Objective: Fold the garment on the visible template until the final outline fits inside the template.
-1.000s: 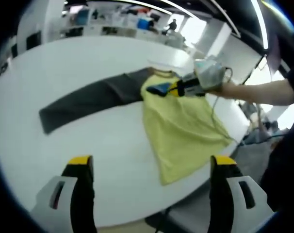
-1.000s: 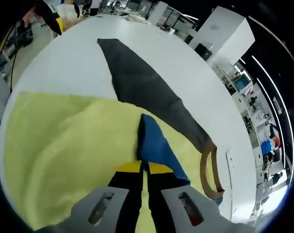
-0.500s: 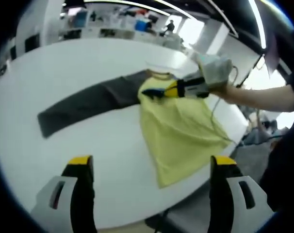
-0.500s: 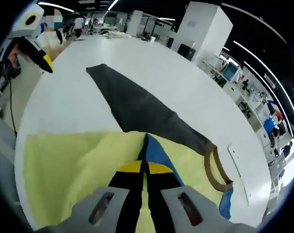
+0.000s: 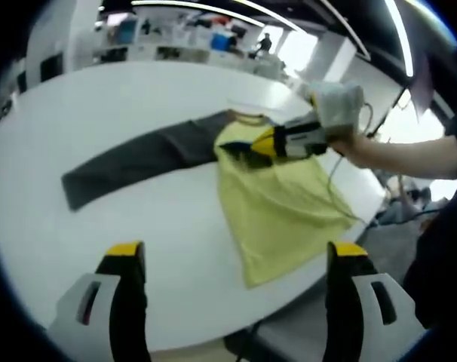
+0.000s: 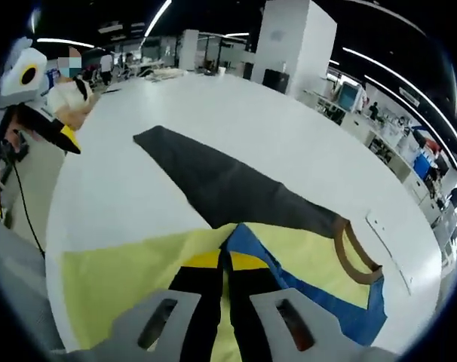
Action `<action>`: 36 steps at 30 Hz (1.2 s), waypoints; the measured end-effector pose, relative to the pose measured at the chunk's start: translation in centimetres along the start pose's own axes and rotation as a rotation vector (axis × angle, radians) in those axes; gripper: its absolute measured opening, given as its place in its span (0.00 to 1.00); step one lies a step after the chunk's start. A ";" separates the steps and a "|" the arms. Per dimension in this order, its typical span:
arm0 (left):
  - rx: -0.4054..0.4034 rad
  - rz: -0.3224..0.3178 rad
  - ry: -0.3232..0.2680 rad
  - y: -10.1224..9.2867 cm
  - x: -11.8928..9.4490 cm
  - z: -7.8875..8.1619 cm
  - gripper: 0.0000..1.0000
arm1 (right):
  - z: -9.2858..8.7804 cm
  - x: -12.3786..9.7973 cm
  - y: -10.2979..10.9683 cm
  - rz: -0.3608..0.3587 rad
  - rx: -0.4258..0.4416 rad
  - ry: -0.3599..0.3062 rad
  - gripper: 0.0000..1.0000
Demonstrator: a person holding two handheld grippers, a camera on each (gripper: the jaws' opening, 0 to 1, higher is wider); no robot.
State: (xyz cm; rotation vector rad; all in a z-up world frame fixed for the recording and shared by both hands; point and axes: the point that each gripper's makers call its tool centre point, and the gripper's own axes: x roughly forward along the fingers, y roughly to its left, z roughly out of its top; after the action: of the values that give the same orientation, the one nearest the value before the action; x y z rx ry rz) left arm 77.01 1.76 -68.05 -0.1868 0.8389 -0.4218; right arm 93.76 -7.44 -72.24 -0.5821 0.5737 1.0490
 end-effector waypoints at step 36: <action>-0.003 0.003 0.012 0.3 -0.2 -0.3 0.96 | -3.6 2.1 3.7 0.076 0.083 0.097 0.02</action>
State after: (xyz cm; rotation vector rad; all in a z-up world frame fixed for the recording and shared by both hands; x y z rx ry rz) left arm 76.72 2.15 -68.24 -0.1859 0.8513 -0.4196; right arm 90.70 -7.18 -76.88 -0.5439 0.7261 1.0667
